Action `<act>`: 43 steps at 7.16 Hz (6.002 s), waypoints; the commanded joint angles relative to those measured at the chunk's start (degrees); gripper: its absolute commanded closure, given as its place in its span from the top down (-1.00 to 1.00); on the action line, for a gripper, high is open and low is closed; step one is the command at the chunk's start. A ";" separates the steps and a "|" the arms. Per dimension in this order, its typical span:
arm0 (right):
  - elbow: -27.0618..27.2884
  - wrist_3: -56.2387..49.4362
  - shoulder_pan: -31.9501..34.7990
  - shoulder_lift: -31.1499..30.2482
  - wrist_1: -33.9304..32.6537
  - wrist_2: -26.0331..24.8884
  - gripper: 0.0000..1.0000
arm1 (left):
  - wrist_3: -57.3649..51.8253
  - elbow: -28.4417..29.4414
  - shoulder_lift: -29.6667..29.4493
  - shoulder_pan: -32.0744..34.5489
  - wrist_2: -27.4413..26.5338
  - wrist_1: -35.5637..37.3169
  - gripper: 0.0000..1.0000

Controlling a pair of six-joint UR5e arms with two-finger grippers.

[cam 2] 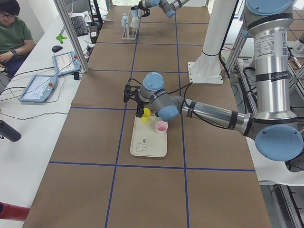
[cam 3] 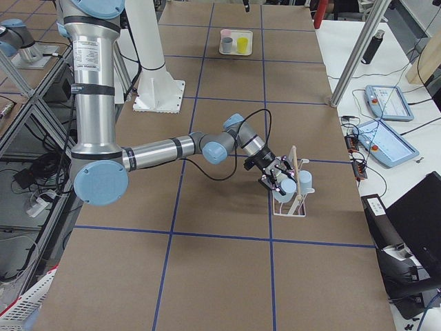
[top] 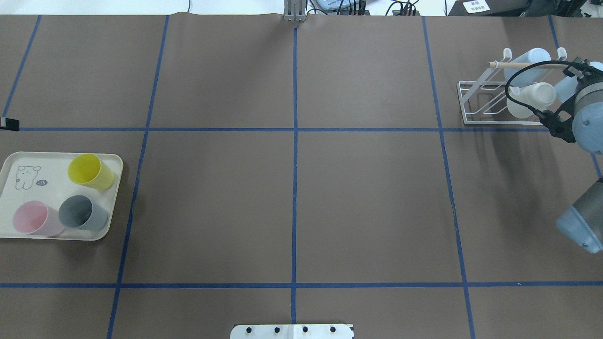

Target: Transfer IKEA cup to right arm and place on rack

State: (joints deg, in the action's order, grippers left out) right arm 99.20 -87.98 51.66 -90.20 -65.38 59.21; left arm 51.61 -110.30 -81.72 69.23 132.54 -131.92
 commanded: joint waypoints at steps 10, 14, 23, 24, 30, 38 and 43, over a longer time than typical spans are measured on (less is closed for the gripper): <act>4.39 2.26 -1.21 1.60 0.34 2.81 0.90 | 0.07 0.00 -0.19 -0.06 0.00 0.00 1.00; 11.53 38.92 -1.21 1.60 3.22 24.04 0.93 | 0.33 -0.18 -0.28 -0.15 -0.17 0.00 1.00; 12.51 105.38 -3.67 12.31 10.73 54.60 1.00 | 1.64 4.38 -1.76 -12.17 -16.51 0.79 1.00; 12.51 105.47 -4.10 13.54 10.80 54.61 1.00 | 4.09 6.40 -3.77 -15.41 -18.26 0.79 1.00; 12.16 105.47 -6.13 15.49 10.89 54.35 1.00 | 4.99 8.52 -4.85 -19.22 -20.22 0.26 0.68; 11.89 105.38 -7.01 15.49 11.06 54.17 1.00 | 4.73 7.56 -2.21 -20.45 -18.37 -1.41 -0.37; 11.63 105.29 -7.18 15.58 11.42 53.82 1.00 | 4.64 6.16 -2.04 -20.28 -17.67 -1.06 -1.00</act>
State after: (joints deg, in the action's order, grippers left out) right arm 110.92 17.34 44.55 -74.62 -54.13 113.12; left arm 56.28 -103.25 -83.92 48.78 114.40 -133.24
